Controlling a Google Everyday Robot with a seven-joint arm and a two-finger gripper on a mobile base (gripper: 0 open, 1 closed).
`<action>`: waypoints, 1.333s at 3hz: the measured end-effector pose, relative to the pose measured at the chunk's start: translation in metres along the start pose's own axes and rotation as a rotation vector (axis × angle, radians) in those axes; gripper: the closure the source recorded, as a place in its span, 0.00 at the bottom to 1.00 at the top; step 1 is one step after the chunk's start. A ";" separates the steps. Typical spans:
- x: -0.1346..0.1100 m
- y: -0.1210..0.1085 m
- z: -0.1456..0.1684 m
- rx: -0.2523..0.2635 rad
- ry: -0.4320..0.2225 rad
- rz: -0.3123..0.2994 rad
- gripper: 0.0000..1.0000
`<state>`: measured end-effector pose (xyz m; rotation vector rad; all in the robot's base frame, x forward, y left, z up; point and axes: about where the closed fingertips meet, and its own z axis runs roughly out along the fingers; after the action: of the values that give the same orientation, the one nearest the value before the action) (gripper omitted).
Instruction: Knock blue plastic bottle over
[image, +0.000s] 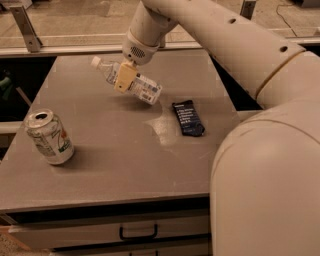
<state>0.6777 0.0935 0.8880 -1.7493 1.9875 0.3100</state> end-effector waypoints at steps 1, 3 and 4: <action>0.000 0.005 0.011 -0.032 0.010 -0.012 0.30; -0.015 0.018 0.026 -0.084 -0.030 -0.042 0.00; -0.016 0.019 0.027 -0.089 -0.032 -0.043 0.00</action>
Offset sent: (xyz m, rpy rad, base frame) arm -0.0089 0.0225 -0.0138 0.0318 0.0460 0.0760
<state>0.6657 0.1231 0.8697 -1.8275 1.9382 0.4150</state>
